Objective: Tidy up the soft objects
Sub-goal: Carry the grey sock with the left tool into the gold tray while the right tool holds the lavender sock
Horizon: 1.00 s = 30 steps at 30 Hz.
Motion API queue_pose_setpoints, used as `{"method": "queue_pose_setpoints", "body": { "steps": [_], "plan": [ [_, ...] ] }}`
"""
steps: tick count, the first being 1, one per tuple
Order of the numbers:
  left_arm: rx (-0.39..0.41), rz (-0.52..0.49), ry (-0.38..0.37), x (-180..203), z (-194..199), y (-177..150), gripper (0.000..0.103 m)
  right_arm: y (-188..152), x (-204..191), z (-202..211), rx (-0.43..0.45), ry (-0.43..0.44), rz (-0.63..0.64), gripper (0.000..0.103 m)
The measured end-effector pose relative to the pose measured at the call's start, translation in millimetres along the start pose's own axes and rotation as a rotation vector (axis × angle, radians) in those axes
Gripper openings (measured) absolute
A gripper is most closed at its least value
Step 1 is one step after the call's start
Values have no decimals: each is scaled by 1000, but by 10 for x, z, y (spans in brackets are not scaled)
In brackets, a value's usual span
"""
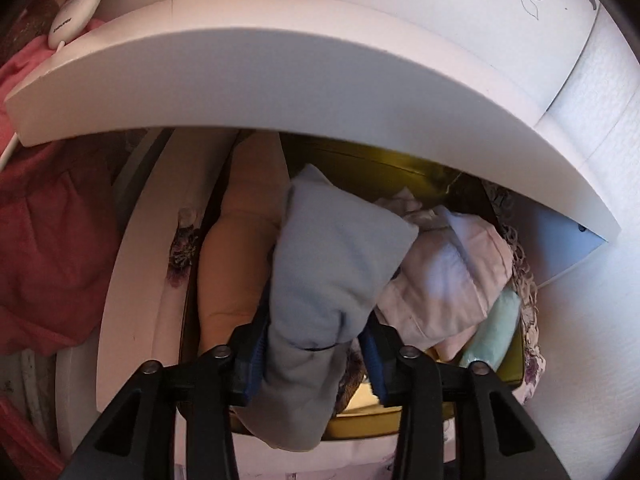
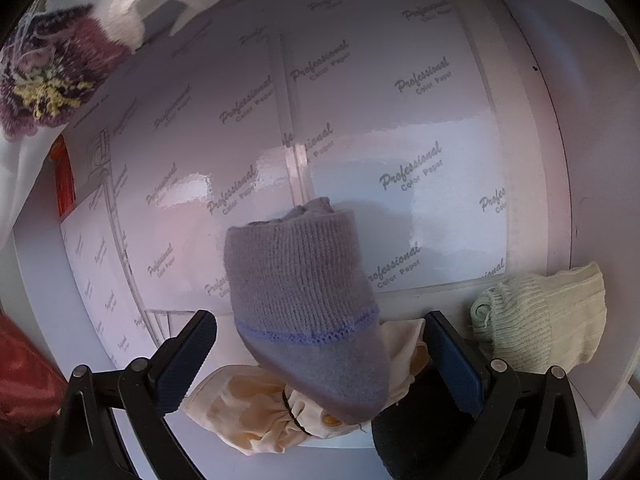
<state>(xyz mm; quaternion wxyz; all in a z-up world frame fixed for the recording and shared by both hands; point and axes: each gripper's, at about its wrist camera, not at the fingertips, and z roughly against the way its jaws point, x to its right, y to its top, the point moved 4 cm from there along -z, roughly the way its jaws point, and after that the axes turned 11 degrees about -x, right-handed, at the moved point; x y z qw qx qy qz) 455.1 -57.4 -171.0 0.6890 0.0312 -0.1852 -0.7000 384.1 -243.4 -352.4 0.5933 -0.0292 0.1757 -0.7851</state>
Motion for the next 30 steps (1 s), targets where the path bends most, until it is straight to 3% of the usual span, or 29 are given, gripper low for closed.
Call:
{"method": "queue_pose_setpoints", "body": {
  "steps": [4,9,13,22,30],
  "plan": [
    [16,-7,-2,-10,89,-97,55,0,23,1,-2,-2,2,103],
    [55,-12,5,-57,302,-311,56,19,31,18,-1,-2,4,103],
    [92,-4,-4,-82,532,-521,65,13,47,29,2,-3,6,103],
    [146,-21,48,-124,888,-1064,65,-28,33,66,10,-15,12,103],
    [101,-32,76,-182,875,-1436,65,-79,-26,112,29,-28,20,103]
  ]
}}
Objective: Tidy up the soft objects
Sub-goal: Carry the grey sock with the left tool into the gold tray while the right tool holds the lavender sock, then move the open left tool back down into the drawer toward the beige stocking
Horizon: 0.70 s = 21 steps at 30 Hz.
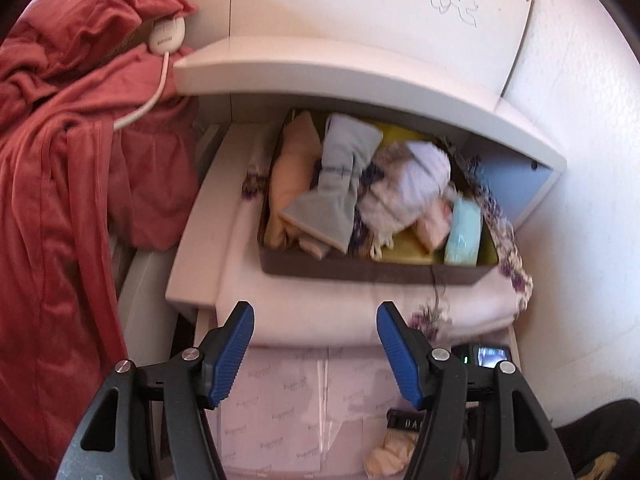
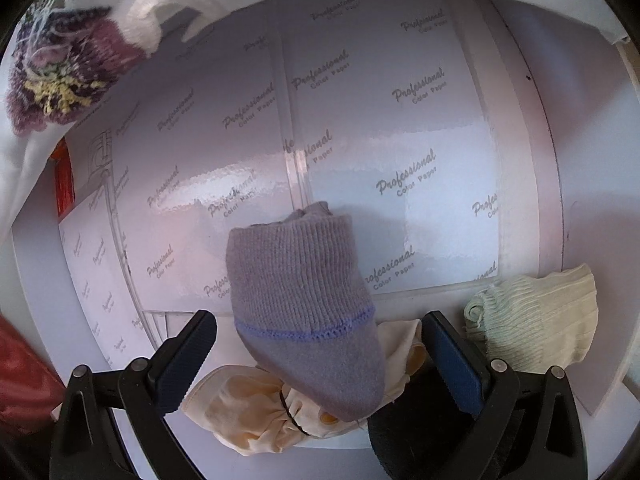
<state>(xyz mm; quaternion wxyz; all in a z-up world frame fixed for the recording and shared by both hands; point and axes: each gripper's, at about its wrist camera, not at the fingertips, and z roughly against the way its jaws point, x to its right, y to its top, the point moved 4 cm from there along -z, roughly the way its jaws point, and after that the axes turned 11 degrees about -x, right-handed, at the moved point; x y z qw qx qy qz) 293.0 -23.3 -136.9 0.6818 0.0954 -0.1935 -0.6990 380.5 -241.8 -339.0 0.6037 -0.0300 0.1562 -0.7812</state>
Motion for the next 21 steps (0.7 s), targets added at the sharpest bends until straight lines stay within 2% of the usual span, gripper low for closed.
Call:
{"method": "queue_pose_setpoints", "body": {
  "steps": [8,12,21],
  "plan": [
    [-60,-28,28,28,-218,-212,65,-36,-30,35,6,0,0,103],
    [-114,-31,34,16,-387,-319,65,-25,-1,54,2,4,-1,103],
    [-295,20,60,-115,-864,-596,65,0,87,60,1,8,-6,103]
  ]
}}
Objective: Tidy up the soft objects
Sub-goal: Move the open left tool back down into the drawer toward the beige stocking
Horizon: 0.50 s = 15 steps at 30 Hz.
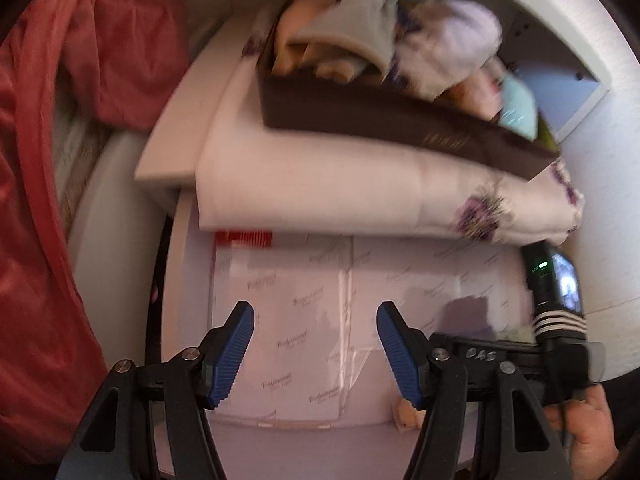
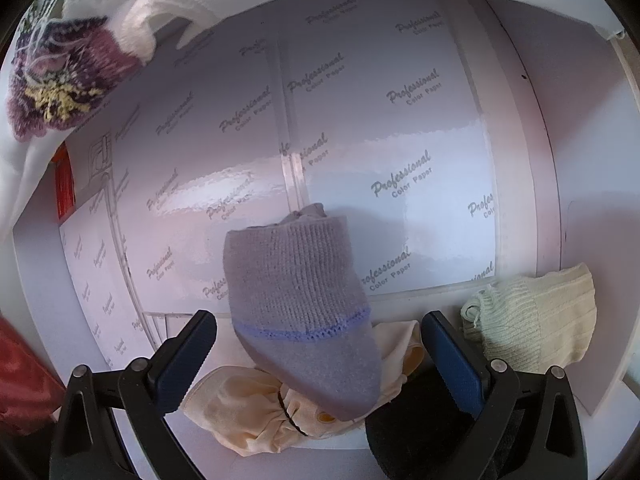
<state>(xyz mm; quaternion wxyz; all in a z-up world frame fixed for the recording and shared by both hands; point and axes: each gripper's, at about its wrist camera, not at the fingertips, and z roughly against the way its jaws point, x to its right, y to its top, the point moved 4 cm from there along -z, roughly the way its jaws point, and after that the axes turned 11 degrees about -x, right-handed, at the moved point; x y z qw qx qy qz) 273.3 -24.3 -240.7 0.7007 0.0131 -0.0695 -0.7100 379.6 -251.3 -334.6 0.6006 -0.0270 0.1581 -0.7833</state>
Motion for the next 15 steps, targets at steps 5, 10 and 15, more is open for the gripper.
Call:
{"method": "queue_pose_setpoints", "body": {
  "steps": [5,10,15],
  "plan": [
    [-78,28,1,-59,-198,-56,65,-1,19,16,7,4,0,103],
    [-166,28,7,-70,-405,-156,65,-2,94,112,40,6,-6,103],
    [-223,39,9,-100,-520,-214,65,-2,230,249,64,21,-40,103]
  ]
}}
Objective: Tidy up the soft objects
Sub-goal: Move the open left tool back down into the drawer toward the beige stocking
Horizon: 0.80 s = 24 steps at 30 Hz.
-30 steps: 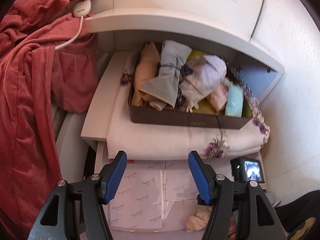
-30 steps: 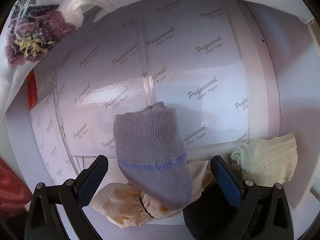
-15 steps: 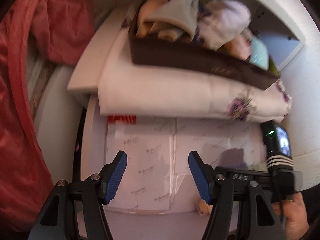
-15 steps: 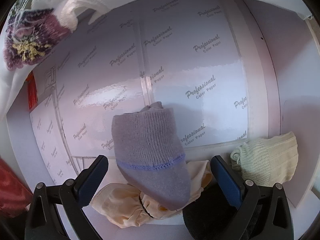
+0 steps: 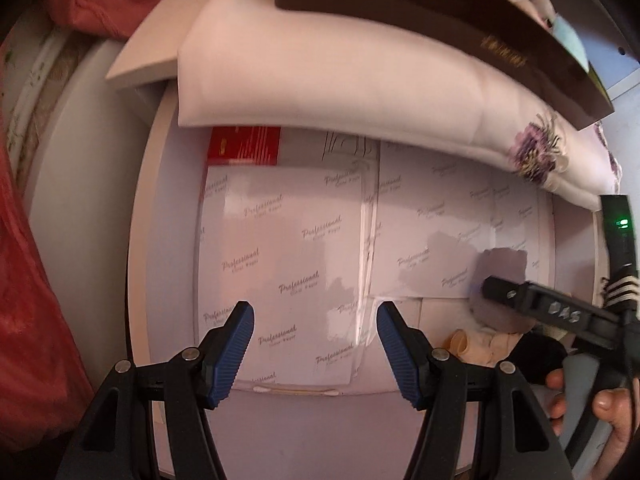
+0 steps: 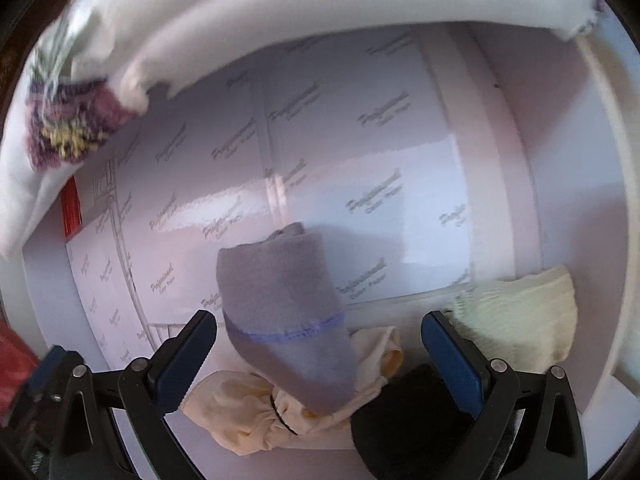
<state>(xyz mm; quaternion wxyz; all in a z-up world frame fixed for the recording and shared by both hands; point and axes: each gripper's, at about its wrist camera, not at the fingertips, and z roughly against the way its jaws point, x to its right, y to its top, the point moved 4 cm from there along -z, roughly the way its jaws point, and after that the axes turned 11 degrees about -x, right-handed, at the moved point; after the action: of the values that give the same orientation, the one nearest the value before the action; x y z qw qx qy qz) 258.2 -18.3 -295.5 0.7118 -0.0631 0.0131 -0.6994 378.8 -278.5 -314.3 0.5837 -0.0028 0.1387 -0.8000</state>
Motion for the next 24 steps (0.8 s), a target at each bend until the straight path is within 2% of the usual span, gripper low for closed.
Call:
{"method": "queue_pose_setpoints", "body": {
  "steps": [4,9,14,18,20,24],
  "plan": [
    [-28,-3,-10,-2,-62,-19,65,-4,55,110,10,2,-9,103],
    [-61,-61,-16,119,-144,-60,65,-26,78,250,22,5,-13,103],
    [-100,-149,-78,350,-226,-132,65,-58,133,387,36,20,-32,103],
    [-141,-229,-123,578,-329,-209,64,-31,247,585,62,72,-64,103],
    [-161,-262,-146,691,-383,-240,60,-14,296,697,74,104,-78,103],
    [-193,-297,-175,852,-485,-261,60,-63,377,937,97,158,-90,103]
  ]
}}
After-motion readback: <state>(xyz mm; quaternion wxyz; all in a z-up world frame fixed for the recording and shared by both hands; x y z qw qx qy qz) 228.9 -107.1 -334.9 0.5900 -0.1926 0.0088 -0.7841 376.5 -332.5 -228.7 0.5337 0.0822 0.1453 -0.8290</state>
